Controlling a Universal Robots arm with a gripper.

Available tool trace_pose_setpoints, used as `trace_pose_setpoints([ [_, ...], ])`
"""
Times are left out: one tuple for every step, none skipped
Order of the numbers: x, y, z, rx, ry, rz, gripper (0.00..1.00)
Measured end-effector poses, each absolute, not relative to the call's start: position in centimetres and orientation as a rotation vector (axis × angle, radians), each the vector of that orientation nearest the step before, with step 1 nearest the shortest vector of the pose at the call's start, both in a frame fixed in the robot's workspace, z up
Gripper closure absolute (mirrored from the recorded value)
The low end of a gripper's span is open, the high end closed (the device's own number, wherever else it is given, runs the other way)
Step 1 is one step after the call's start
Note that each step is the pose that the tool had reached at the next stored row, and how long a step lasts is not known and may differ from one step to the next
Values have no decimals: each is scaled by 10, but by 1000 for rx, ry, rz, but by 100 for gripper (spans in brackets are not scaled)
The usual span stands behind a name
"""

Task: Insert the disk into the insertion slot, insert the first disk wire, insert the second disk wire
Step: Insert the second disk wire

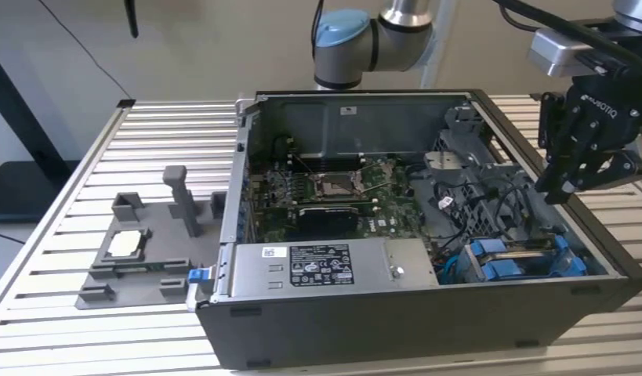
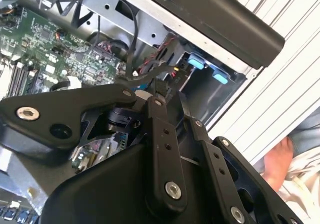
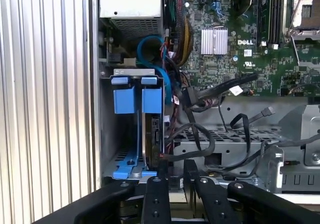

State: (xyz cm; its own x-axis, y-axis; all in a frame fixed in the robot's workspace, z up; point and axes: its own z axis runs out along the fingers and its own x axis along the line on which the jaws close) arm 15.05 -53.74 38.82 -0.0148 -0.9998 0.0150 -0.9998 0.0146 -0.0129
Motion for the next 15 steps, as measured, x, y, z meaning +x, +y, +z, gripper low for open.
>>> trace_pose_setpoints([
  [148,-536,388,2204,-2236,31,73],
  [146,-534,388,2204,-2236,31,73],
  [144,-533,388,2204,-2236,31,73],
  [142,-532,388,2204,-2237,31,73],
  [140,-532,388,2204,-2237,31,73],
  [137,-531,388,2204,-2237,31,73],
  [135,-531,388,2204,-2236,31,73],
  [133,-530,388,2204,-2236,31,73],
  [131,-530,388,2204,-2236,31,73],
  [129,-529,388,2204,-2236,31,73],
  [127,-529,388,2204,-2236,31,73],
  [126,-529,388,2204,-2237,31,73],
  [124,-529,388,2204,-2237,31,73],
  [122,-529,388,2204,-2237,31,73],
  [121,-529,388,2204,-2236,31,73],
])
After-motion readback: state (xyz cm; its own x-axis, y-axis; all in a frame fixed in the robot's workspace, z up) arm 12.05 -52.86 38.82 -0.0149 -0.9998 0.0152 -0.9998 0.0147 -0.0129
